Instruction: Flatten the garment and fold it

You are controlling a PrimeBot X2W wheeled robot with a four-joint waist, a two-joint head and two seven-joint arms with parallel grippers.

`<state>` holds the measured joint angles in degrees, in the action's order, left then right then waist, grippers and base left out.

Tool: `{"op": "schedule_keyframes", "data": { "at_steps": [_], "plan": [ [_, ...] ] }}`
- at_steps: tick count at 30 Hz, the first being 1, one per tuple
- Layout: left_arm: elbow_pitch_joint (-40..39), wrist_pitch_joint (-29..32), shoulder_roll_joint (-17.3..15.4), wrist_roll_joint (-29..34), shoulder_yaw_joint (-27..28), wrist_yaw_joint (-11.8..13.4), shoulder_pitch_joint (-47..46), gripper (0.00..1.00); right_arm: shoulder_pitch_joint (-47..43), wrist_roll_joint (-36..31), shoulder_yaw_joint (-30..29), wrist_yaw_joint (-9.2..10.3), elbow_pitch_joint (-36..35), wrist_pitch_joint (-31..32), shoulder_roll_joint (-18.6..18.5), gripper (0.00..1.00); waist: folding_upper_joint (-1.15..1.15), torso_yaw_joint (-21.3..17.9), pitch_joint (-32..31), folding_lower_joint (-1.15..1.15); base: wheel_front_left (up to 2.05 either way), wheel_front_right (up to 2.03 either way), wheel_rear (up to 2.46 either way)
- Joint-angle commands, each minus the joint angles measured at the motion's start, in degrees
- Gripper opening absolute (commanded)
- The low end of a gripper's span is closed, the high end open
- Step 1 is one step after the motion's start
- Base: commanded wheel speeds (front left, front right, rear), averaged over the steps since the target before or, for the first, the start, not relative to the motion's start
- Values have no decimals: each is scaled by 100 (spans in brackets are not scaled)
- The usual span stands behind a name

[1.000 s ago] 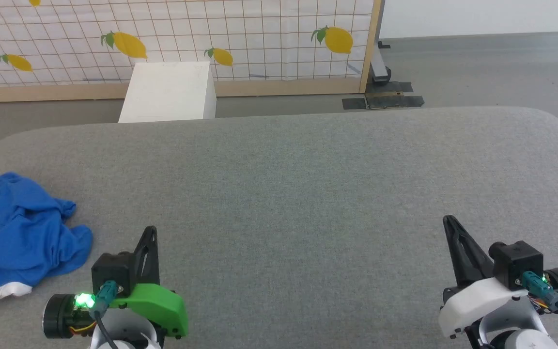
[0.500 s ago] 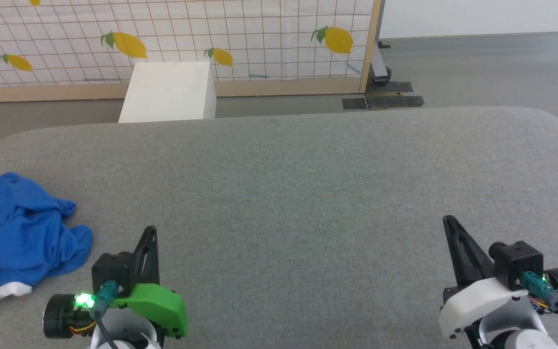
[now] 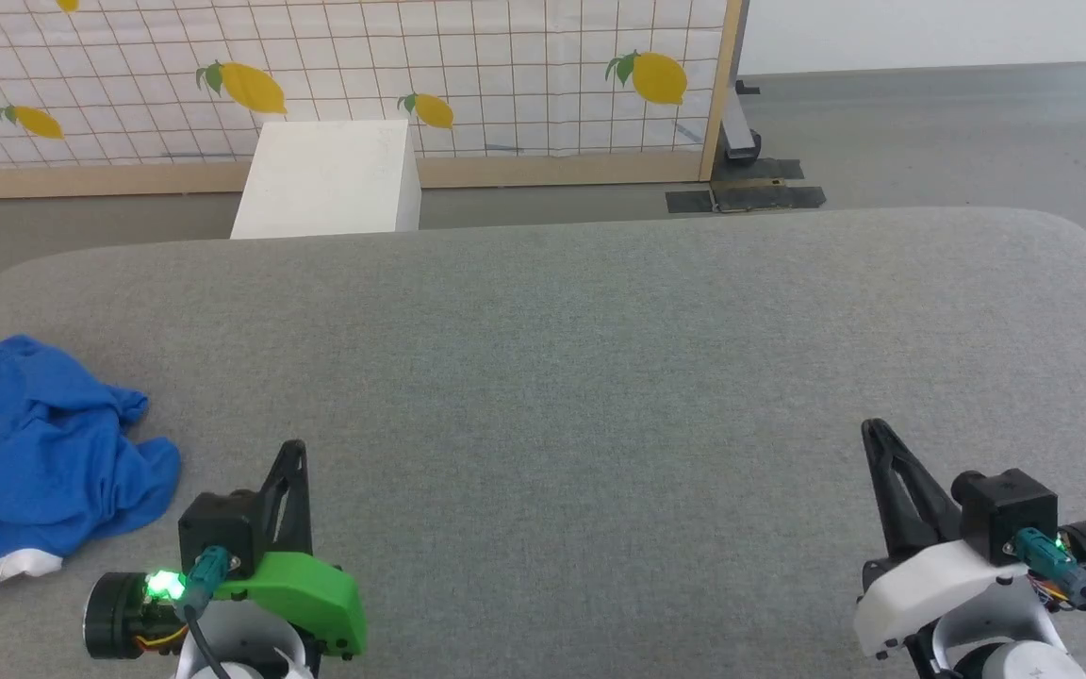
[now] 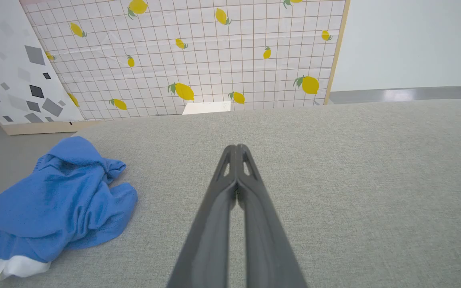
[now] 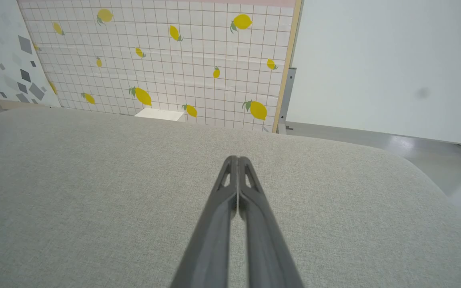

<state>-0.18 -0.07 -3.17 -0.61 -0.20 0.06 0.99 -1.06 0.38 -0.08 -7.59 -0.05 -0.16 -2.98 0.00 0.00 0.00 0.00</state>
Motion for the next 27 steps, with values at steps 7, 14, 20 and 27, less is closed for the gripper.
{"op": "schedule_keyframes", "data": {
  "at_steps": [7,14,20,27],
  "plan": [
    [23,-40,1,-38,-44,12,7,100,-23,68,-12,0,26,-41,-1,100,0,0,1,0,0,0,0],
    [73,-121,2,-116,-110,43,-1,100,-52,185,-40,1,78,-122,0,100,0,0,4,0,0,0,0],
    [100,-192,4,-184,-145,77,-5,100,-69,282,-61,1,125,-192,0,100,0,25,6,0,0,0,0],
    [134,-276,5,-259,-171,114,-5,100,-82,385,-70,2,192,-275,1,100,0,137,9,0,0,0,0]
  ]
}}
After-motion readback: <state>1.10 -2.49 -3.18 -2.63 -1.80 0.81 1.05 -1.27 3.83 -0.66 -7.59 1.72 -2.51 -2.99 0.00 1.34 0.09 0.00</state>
